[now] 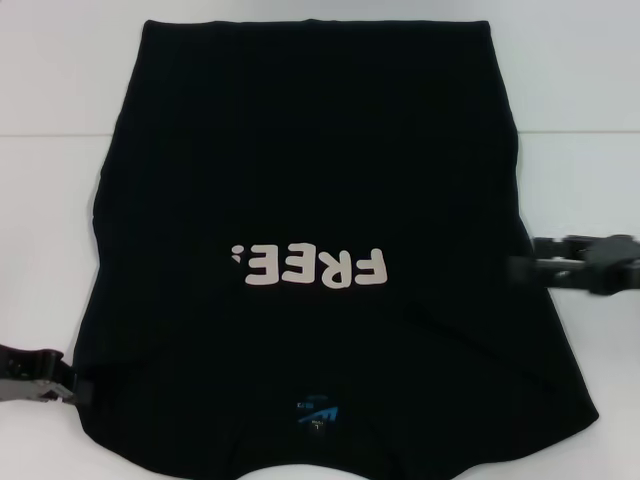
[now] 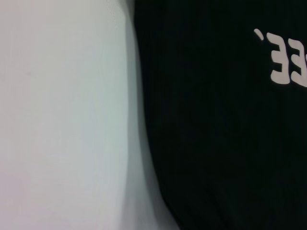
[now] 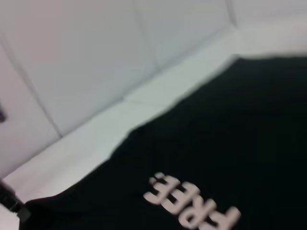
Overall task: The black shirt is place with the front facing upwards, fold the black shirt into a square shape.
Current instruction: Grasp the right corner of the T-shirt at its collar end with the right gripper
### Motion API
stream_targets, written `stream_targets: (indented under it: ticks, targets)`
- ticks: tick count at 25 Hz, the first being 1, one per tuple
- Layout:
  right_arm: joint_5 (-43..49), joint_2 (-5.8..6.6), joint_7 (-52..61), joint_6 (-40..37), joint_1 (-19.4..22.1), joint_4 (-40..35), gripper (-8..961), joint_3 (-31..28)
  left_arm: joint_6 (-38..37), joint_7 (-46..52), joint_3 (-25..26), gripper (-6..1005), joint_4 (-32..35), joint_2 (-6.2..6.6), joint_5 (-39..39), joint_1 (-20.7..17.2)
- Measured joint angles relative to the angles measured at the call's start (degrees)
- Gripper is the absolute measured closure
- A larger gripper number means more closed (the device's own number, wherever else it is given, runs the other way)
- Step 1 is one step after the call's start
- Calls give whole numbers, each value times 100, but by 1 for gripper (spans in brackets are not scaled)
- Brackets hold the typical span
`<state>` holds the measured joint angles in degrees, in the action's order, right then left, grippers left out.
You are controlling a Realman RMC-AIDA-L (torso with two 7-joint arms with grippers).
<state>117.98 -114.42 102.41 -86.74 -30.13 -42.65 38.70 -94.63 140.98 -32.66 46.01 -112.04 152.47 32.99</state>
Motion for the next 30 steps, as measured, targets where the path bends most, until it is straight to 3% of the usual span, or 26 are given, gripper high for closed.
stream_targets:
  ticks: [2, 4, 8, 13, 23, 30]
  targets:
    - [317, 239, 932, -339, -110, -220, 175, 1, 9, -13, -18, 963, 0, -2, 0, 10]
    - [899, 598, 2332, -839, -309, -329, 175, -14, 12, -48, -22, 963, 0, -2, 0, 19]
    - [1549, 730, 3306, -1141, -425, -339, 179, -120, 8, -89, -9, 963, 7, -1, 0, 31]
    - [2378, 750, 3775, -1371, -439, -312, 179, -260, 34, -121, -30, 963, -21, 19, 2, 68]
    - [2677, 687, 3774, -1156, -408, 72, 178, -232, 49, -125, -25, 963, -22, 23, 2, 88]
    - [2901, 474, 3750, -752, -477, 170, 178, -179, 54, -124, -8, 963, -22, 10, 2, 81]
